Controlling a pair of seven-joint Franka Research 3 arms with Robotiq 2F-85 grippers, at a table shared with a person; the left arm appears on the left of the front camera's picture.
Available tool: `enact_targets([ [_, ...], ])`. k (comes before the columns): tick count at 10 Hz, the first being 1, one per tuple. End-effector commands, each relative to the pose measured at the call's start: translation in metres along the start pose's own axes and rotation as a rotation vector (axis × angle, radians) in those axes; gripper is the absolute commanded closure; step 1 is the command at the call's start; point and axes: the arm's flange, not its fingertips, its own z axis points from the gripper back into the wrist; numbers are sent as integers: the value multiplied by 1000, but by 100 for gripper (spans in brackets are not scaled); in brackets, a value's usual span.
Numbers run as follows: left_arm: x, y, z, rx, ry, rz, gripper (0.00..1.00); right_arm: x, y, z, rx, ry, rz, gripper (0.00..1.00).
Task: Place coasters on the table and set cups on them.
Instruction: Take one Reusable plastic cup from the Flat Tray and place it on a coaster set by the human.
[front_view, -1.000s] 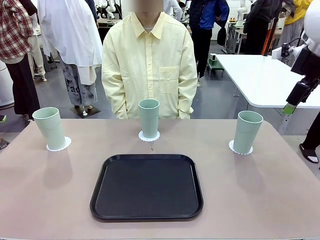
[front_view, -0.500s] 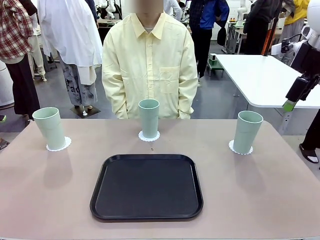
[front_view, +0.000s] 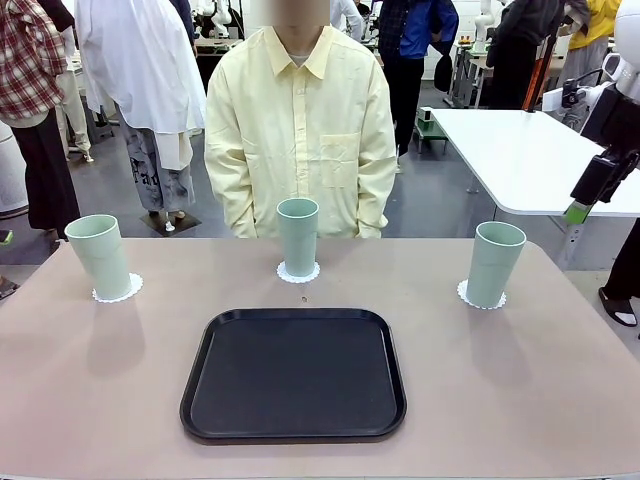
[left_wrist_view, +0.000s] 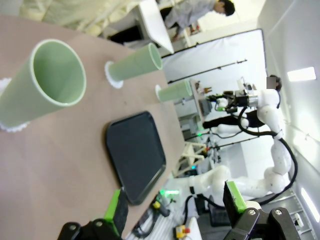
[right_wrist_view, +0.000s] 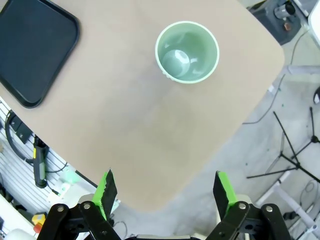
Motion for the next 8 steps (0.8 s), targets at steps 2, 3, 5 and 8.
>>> enact_targets([
  [2,-1,-3,1,0,-5,4,0,-1,-1,-4,-29,6,9,0],
  [3,-1,-3,1,0,-5,4,0,-1,-1,-4,-29,6,9,0],
  [5,-1,-3,1,0,-5,4,0,-1,-1,-4,-29,6,9,0],
  [8,-1,-3,1,0,-5,4,0,-69,-30,27,195,-151,-268,0],
])
